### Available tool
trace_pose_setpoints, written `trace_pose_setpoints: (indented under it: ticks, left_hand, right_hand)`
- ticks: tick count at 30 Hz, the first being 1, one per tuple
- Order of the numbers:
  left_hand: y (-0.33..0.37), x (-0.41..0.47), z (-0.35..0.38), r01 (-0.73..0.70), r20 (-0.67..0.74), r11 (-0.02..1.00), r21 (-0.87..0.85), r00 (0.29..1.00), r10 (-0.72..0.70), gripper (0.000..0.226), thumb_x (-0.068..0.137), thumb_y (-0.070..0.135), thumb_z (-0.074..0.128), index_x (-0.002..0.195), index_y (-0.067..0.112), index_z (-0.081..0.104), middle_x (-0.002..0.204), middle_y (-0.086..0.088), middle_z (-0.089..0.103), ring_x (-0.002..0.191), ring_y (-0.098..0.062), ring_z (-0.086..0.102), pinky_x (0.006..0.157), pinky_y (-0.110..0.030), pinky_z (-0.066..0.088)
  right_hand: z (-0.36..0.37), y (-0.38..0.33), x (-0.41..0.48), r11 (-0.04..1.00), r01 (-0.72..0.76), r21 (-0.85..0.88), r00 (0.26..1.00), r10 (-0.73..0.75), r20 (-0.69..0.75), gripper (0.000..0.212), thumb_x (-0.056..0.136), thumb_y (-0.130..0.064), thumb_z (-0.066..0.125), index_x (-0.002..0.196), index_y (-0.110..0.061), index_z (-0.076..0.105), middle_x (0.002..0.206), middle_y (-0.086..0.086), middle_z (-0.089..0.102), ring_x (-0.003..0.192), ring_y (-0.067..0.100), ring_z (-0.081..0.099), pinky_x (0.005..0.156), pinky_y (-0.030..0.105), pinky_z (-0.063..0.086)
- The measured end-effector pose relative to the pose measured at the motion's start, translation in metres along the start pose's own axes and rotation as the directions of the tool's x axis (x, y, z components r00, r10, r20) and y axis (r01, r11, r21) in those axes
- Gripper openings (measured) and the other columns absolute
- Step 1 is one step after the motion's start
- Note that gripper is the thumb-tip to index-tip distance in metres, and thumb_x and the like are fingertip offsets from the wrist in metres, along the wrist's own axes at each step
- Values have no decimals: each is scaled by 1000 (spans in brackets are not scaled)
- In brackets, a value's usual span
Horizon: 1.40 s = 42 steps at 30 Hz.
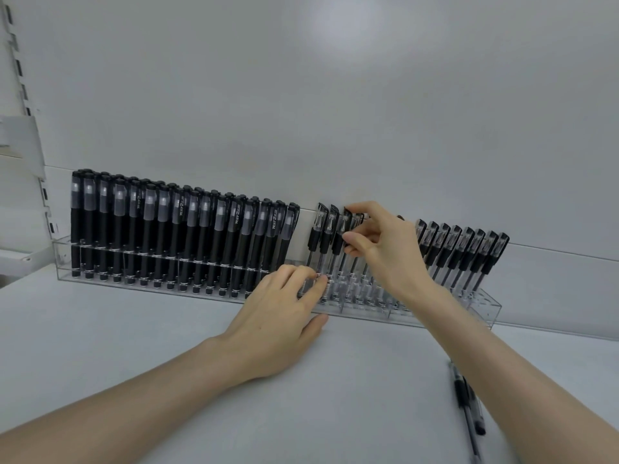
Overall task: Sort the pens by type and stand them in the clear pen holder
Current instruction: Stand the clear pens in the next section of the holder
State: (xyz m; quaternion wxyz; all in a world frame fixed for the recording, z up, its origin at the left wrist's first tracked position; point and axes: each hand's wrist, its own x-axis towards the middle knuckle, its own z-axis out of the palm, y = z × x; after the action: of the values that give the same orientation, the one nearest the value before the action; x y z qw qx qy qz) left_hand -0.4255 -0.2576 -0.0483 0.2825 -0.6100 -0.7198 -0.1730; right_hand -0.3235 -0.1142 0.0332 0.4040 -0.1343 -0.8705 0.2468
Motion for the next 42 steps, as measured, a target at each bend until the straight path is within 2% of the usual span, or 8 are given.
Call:
trace_pose_setpoints:
  ticks: [7, 11, 16, 19, 26, 33, 38, 42]
  left_hand:
    - [2, 1, -8, 5, 23, 1000, -7, 1000, -5, 53, 90, 43, 34, 117, 9, 64, 109, -1, 60, 96, -19, 54, 78, -30, 50]
    - [2, 1, -14, 11, -6, 998, -65, 1000, -12, 44, 90, 39, 35, 97, 13, 70, 105, -1, 62, 96, -18, 57, 75, -29, 48]
    - [14, 11, -35, 20, 64, 996, -83, 998, -14, 42, 91, 39, 34, 77, 17, 67, 78, 3, 63, 72, -20, 60, 59, -30, 47]
    - [40, 15, -47, 89, 175, 987, -134, 983, -65, 33, 97, 37, 36, 93, 18, 63, 89, 3, 65, 86, -21, 60, 72, -34, 48]
    - [141, 9, -40, 317, 308, 924, -215, 920, -244, 36, 96, 50, 36, 117, 28, 55, 113, 9, 57, 105, -13, 52, 85, -29, 41]
    - [214, 16, -27, 476, 359, 865, -157, 844, -399, 56, 93, 58, 36, 134, 20, 40, 127, 5, 46, 118, -14, 40, 99, -29, 34]
    - [220, 34, -21, 620, 416, 755, -215, 757, -504, 32, 92, 37, 54, 110, 11, 59, 102, -4, 61, 96, -21, 56, 86, -35, 45]
    - [209, 44, -19, 702, 497, 670, -244, 683, -535, 17, 82, 25, 63, 91, 11, 63, 83, -2, 67, 84, -21, 61, 71, -30, 48]
  right_hand:
    - [-1, -3, -5, 998, 13, -60, 1000, -13, 0, 34, 91, -12, 62, 125, -17, 56, 82, 6, 68, 73, 16, 68, 76, 36, 57]
    - [-5, -7, -7, 995, 18, -102, 1000, -19, -13, 33, 93, -17, 59, 126, -15, 55, 82, 3, 67, 74, 19, 67, 76, 38, 55]
    - [-22, -5, -27, 988, 14, -156, 999, -22, -45, 19, 94, -19, 57, 111, -11, 63, 84, -5, 65, 75, 9, 62, 72, 21, 50]
    - [-44, 4, -50, 982, 8, -187, 1000, -8, 1, 12, 94, -18, 56, 98, -13, 67, 81, -10, 62, 74, -1, 56, 67, 8, 42]
    - [-107, 50, -109, 977, -35, -208, 977, 78, 201, 8, 92, -17, 59, 88, -18, 65, 88, -4, 63, 81, 7, 58, 74, 18, 46]
    - [-134, 87, -141, 964, 43, -263, 888, 84, 452, 33, 98, -34, 47, 125, -17, 57, 124, -2, 58, 118, 18, 48, 99, 28, 34]
    - [-133, 90, -145, 980, -5, -201, 873, 103, 478, 32, 100, -30, 43, 127, -13, 49, 107, 0, 57, 103, 22, 51, 84, 29, 36]
    - [-138, 89, -148, 983, -15, -186, 876, 103, 472, 34, 100, -29, 43, 130, -13, 48, 123, 5, 58, 112, 22, 51, 85, 27, 33]
